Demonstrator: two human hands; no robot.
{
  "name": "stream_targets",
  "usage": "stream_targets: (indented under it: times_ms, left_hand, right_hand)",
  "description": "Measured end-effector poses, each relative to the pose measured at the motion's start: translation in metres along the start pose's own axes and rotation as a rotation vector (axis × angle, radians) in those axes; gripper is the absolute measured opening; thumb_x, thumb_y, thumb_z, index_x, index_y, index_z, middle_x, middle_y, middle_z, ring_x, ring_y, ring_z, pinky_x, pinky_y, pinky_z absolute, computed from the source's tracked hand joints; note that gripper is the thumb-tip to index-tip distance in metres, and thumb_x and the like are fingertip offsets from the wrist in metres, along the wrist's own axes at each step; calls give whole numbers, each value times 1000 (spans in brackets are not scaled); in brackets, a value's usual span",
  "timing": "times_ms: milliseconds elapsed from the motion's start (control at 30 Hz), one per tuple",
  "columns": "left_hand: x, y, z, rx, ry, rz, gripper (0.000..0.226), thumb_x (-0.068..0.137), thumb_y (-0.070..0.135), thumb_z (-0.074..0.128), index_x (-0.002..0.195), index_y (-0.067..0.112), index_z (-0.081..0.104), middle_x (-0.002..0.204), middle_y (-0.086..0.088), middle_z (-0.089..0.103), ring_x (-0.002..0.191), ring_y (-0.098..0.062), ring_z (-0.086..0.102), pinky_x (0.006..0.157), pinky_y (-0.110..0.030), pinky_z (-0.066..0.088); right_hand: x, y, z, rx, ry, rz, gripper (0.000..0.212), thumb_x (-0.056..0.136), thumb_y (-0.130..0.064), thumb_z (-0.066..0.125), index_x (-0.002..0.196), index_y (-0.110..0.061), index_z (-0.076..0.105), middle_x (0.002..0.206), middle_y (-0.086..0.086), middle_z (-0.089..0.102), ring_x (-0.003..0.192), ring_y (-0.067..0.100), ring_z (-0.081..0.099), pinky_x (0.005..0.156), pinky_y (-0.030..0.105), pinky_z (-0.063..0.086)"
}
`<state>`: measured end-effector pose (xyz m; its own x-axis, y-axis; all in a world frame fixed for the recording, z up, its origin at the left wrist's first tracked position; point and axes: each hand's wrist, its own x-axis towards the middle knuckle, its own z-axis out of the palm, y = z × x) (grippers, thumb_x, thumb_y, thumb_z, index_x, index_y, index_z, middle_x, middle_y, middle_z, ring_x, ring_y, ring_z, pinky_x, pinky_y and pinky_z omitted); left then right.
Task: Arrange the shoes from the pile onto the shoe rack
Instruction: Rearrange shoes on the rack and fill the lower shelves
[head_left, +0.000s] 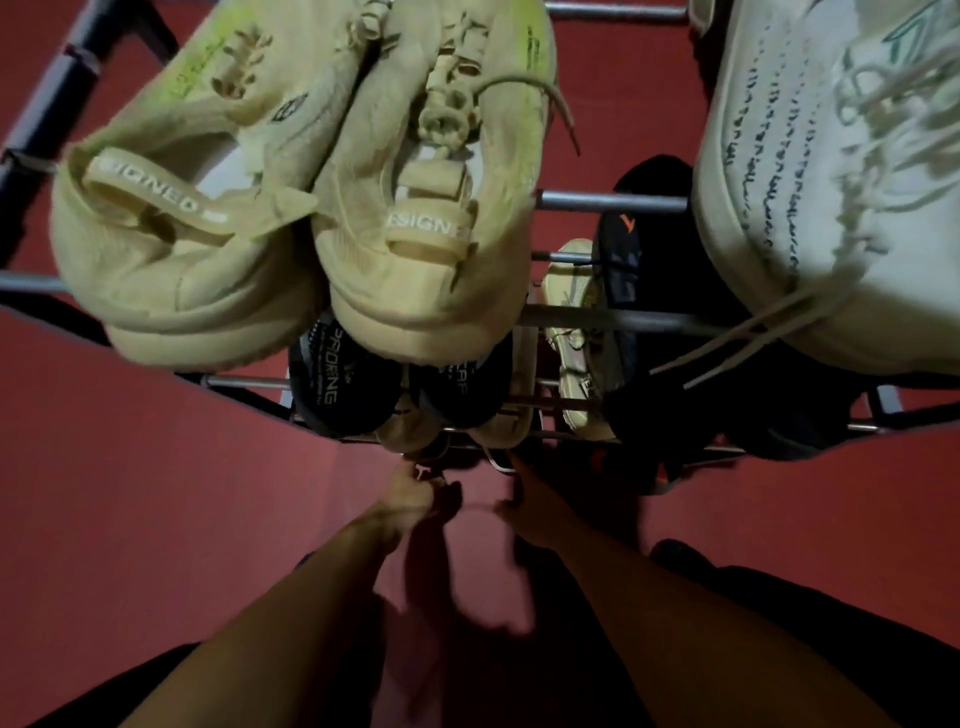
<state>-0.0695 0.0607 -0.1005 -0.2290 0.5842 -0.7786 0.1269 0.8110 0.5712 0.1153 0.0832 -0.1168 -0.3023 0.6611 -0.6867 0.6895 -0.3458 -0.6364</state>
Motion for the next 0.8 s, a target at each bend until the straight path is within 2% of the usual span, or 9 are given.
stream_targets:
  times_ms: [133, 233, 300, 400, 467, 533, 633, 767, 800]
  left_hand:
    - [11, -1, -12, 219, -150, 46, 42, 84, -6, 63, 116, 17, 50, 88, -2, 53, 60, -12, 52, 47, -17, 41]
    - [11, 1, -9, 308, -198, 88, 62, 86, -6, 59, 108, 48, 40, 79, 1, 54, 59, -13, 48, 52, -23, 40]
    - [15, -4, -8, 338, -206, 123, 63, 88, 1, 61, 122, 51, 42, 83, 2, 61, 64, -14, 52, 58, -28, 45]
    - [6, -18, -8, 494, -209, 151, 67, 87, 23, 63, 149, 31, 39, 129, -1, 61, 108, -18, 62, 90, -27, 49]
    - [-3, -30, -4, 523, -203, 161, 77, 87, 29, 64, 156, 26, 30, 151, 0, 46, 137, -21, 47, 113, -30, 37]
    - [-13, -41, 0, 474, -188, 177, 71, 91, 25, 66, 155, 26, 34, 147, 3, 50, 135, -17, 49, 112, -26, 39]
    - [-26, -50, 5, 282, -175, 126, 57, 97, 6, 57, 151, 17, 40, 130, 6, 55, 118, -9, 53, 82, 0, 42]
    - [-33, -55, 7, 88, -134, 80, 43, 96, 3, 59, 138, 14, 54, 121, 0, 64, 120, -20, 63, 96, -23, 53]
    - [-32, -53, 9, -3, -124, 39, 39, 97, 0, 57, 135, 11, 56, 111, -1, 67, 109, -18, 68, 88, -21, 55]
  right_hand:
    - [13, 11, 0, 0, -27, -117, 89, 90, 2, 61, 149, -47, 16, 126, 5, 52, 94, -7, 53, 89, 21, 42]
    - [13, 19, 1, -201, -14, -40, 86, 91, -23, 63, 155, -34, 6, 155, 4, 31, 133, 19, 41, 101, 24, 33]
    - [13, 23, 2, -219, -28, -22, 84, 93, -25, 62, 156, -26, 7, 157, 3, 28, 140, 23, 33, 102, 20, 28]
    - [8, 21, 3, -145, -59, 15, 78, 94, -20, 61, 156, -24, 14, 151, 4, 40, 138, 24, 39, 100, 19, 31]
    - [0, 20, 6, -134, -41, 25, 73, 94, -19, 61, 155, -22, 22, 149, 2, 44, 137, 22, 42, 105, 22, 32]
    - [-9, 25, 14, -77, -25, 27, 66, 92, -20, 64, 151, -20, 34, 147, 2, 48, 132, 19, 48, 108, 27, 35]
    - [-20, 31, 24, 33, 11, 59, 53, 90, -19, 66, 141, -18, 50, 137, 0, 58, 124, 17, 56, 106, 32, 43]
    - [-26, 35, 32, 139, 9, 85, 41, 92, -17, 64, 132, -17, 57, 119, -7, 62, 115, 12, 58, 96, 24, 45]
    - [-25, 35, 36, 250, 21, 114, 37, 92, -12, 63, 129, -13, 57, 114, -4, 61, 108, 13, 57, 89, 22, 46]
